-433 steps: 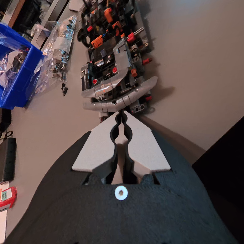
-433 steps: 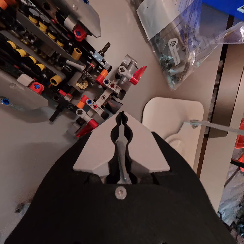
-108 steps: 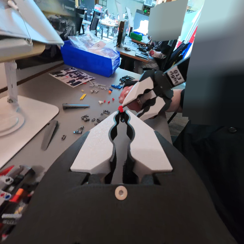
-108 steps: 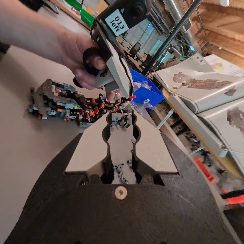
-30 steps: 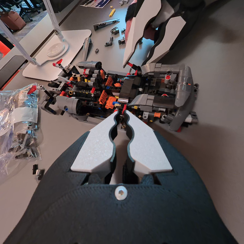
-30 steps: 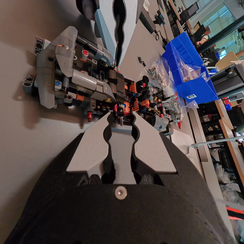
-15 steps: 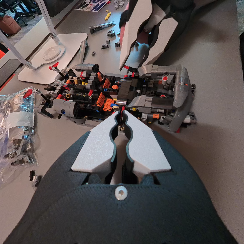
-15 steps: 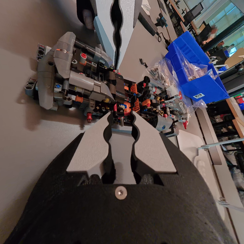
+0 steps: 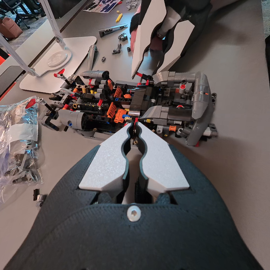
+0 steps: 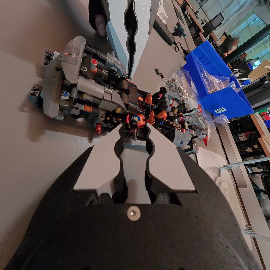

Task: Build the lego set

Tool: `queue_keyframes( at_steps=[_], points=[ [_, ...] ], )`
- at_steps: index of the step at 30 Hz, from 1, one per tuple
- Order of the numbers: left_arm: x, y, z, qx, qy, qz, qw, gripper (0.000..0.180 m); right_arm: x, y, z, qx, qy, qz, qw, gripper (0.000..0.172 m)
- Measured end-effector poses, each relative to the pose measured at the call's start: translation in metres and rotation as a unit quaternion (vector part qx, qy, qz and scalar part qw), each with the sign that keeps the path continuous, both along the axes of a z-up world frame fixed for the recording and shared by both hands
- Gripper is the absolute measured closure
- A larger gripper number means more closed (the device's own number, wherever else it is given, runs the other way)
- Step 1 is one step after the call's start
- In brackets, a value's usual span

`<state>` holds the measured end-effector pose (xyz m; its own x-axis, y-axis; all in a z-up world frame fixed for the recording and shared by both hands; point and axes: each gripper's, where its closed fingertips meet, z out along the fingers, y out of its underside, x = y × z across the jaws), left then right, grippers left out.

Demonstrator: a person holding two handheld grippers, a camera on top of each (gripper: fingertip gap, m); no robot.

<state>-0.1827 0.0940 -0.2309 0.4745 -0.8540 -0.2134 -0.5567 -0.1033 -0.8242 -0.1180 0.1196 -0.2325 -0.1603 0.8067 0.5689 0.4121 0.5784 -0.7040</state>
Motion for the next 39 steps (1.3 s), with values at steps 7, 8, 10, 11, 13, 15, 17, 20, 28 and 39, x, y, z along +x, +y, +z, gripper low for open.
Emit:
queue_keyframes(
  at_steps=[7, 8, 10, 11, 13, 15, 17, 20, 28, 39],
  points=[
    [0.0001, -0.0002, -0.0001, 0.002, 0.001, 0.0, 1.0, 0.18, 0.0005, 0.0003, 0.0002, 0.01, 0.005, 0.001, 1.0, 0.149],
    [0.0001, -0.0001, -0.0001, 0.003, 0.002, 0.0, 1.0, 0.18, 0.0007, 0.0005, 0.0003, 0.011, 0.005, 0.001, 1.0, 0.149],
    [0.0001, -0.0002, -0.0001, 0.003, 0.001, 0.0, 1.0, 0.18, 0.001, 0.0005, 0.0007, 0.02, 0.004, 0.003, 1.0, 0.149],
    [0.0001, -0.0001, -0.0001, 0.003, 0.001, 0.0, 1.0, 0.18, 0.0012, 0.0007, 0.0008, 0.024, 0.002, 0.003, 1.0, 0.149],
    [0.0, -0.0001, 0.0, 0.005, 0.002, 0.001, 1.0, 0.18, 0.002, 0.0023, 0.0004, 0.032, -0.003, -0.002, 0.999, 0.149],
    [0.0, -0.0002, 0.0001, 0.006, 0.003, 0.001, 1.0, 0.18, 0.0038, 0.0023, -0.0015, 0.039, -0.012, 0.001, 0.999, 0.149],
    [-0.0001, -0.0001, 0.0, 0.006, 0.003, 0.001, 1.0, 0.18, 0.0043, 0.0023, -0.0018, 0.04, -0.015, 0.003, 0.999, 0.149],
    [-0.0001, -0.0001, 0.0, 0.006, 0.003, 0.001, 1.0, 0.18, 0.0039, 0.0008, -0.0008, 0.045, -0.013, 0.007, 0.999, 0.149],
    [0.0001, 0.0, -0.0002, 0.004, 0.002, 0.0, 1.0, 0.18, 0.0009, -0.0002, 0.0005, 0.012, -0.011, 0.014, 1.0, 0.149],
    [-0.0004, -0.0001, -0.0004, 0.0, 0.001, -0.001, 1.0, 0.18, -0.0004, -0.0003, -0.0008, -0.034, -0.008, 0.004, 0.999, 0.149]
  ],
)
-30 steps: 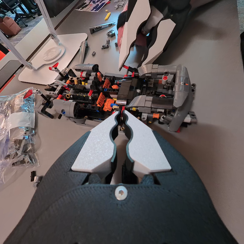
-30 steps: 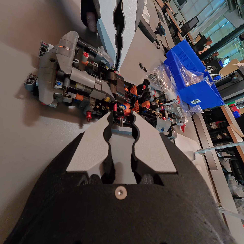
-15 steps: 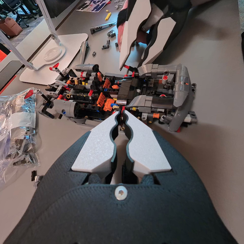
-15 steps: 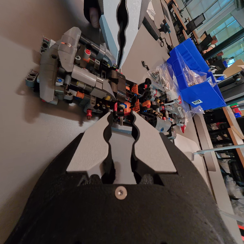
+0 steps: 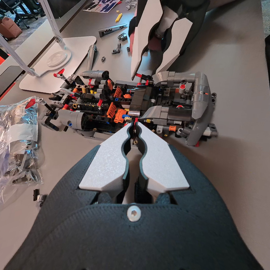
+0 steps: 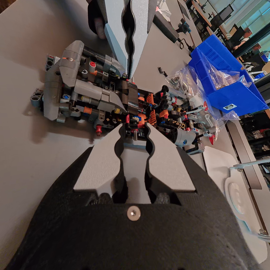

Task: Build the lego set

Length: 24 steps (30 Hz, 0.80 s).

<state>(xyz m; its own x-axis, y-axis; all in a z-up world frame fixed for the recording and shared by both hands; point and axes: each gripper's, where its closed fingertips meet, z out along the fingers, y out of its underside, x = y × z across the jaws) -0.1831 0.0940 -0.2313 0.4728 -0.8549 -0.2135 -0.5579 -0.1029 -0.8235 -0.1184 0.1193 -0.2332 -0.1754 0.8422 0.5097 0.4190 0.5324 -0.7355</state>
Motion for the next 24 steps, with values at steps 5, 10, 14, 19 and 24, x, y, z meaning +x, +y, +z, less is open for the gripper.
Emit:
queue_keyframes(
  at_steps=[5, 10, 14, 19, 24],
  points=[
    [0.0, 0.0, 0.0, -0.002, -0.001, -0.001, 1.0, 0.18, -0.001, 0.0, 0.0, -0.004, 0.006, 0.0, 1.0, 0.149],
    [0.0, 0.0, 0.0, -0.004, -0.002, -0.002, 1.0, 0.18, -0.001, 0.0, 0.001, 0.002, 0.005, -0.001, 1.0, 0.149],
    [0.0, 0.001, 0.0, 0.001, -0.001, -0.001, 1.0, 0.18, 0.001, -0.001, 0.003, 0.027, -0.005, -0.001, 1.0, 0.149],
    [0.0, 0.0, 0.0, 0.003, 0.0, -0.001, 1.0, 0.18, 0.024, -0.003, 0.001, 0.007, -0.051, -0.005, 0.999, 0.149],
    [0.001, 0.001, 0.0, 0.0, -0.001, -0.005, 1.0, 0.18, 0.065, -0.019, -0.022, -0.103, -0.155, 0.002, 0.983, 0.149]
  ],
)
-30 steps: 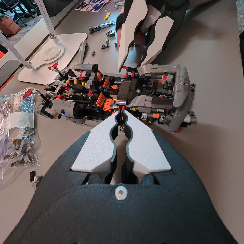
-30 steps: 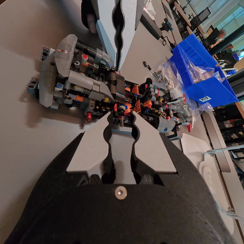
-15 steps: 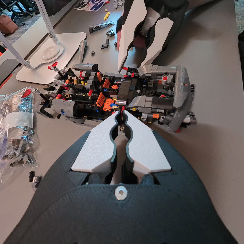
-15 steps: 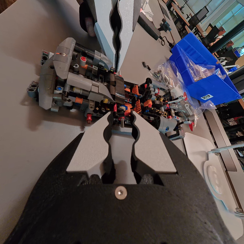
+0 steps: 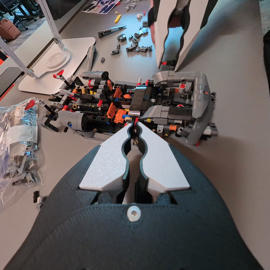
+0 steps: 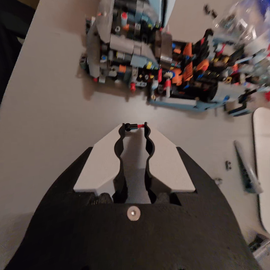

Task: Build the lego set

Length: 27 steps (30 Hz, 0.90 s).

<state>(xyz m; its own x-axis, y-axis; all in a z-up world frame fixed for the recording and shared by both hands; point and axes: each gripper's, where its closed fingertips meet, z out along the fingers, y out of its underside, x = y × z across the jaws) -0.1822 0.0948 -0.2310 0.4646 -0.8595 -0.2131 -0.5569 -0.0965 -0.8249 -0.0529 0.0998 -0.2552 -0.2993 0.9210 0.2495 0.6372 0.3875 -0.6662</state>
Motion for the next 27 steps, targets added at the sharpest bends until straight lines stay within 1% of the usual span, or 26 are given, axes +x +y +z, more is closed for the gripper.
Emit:
queue_keyframes(
  at_steps=[3, 5, 9, 13, 15, 17, 23, 27],
  points=[
    [0.002, 0.0, 0.0, -0.001, 0.0, -0.002, 1.0, 0.18, 0.007, -0.002, -0.004, -0.037, -0.018, -0.017, 0.999, 0.148],
    [0.002, 0.0, 0.0, 0.0, 0.001, -0.001, 1.0, 0.18, 0.01, -0.002, -0.004, -0.041, -0.027, -0.021, 0.999, 0.139],
    [0.002, -0.001, 0.0, 0.002, 0.002, 0.002, 1.0, 0.18, 0.016, -0.005, -0.004, -0.051, -0.043, -0.023, 0.997, 0.136],
    [0.002, -0.001, 0.0, 0.004, 0.003, 0.002, 1.0, 0.18, 0.026, 0.009, 0.006, -0.036, -0.045, -0.033, 0.998, 0.141],
    [0.002, -0.001, 0.0, 0.005, 0.004, 0.002, 1.0, 0.18, 0.031, 0.015, 0.009, -0.038, -0.056, -0.052, 0.996, 0.149],
    [0.002, -0.001, 0.0, 0.006, 0.004, 0.003, 1.0, 0.18, 0.035, 0.017, 0.007, -0.037, -0.065, -0.073, 0.995, 0.155],
    [0.002, -0.001, 0.0, 0.008, 0.005, 0.002, 1.0, 0.18, 0.034, 0.013, -0.003, -0.065, -0.058, -0.116, 0.989, 0.155],
    [0.002, -0.001, 0.0, 0.009, 0.006, 0.003, 1.0, 0.18, 0.028, 0.011, -0.007, -0.072, -0.055, -0.133, 0.987, 0.169]
  ],
)
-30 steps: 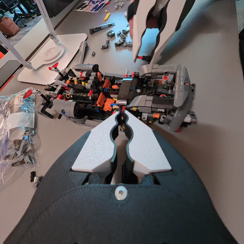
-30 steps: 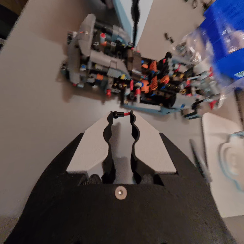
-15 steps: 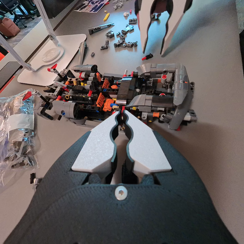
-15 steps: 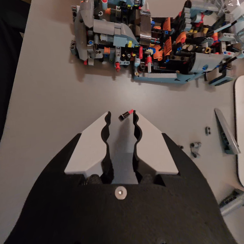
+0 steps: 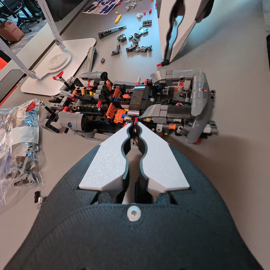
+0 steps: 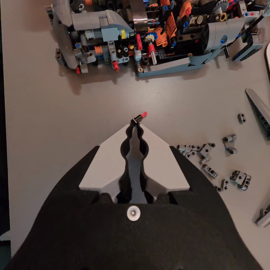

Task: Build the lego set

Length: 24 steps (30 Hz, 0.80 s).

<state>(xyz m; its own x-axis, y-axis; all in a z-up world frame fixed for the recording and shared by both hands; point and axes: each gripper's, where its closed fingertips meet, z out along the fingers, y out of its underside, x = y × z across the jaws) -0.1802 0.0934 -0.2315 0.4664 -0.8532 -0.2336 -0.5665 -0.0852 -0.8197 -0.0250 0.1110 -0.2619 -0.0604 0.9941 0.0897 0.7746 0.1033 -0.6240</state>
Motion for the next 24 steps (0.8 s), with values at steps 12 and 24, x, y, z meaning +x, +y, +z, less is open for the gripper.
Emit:
queue_keyframes(
  at_steps=[12, 24],
  points=[
    [0.001, -0.001, 0.0, 0.008, 0.005, 0.001, 1.0, 0.18, -0.005, 0.005, 0.004, 0.037, -0.003, 0.006, 0.999, 0.144],
    [0.001, -0.002, 0.0, 0.009, 0.005, -0.001, 1.0, 0.179, -0.013, 0.008, 0.001, -0.009, 0.01, -0.028, 1.0, 0.146]
  ],
)
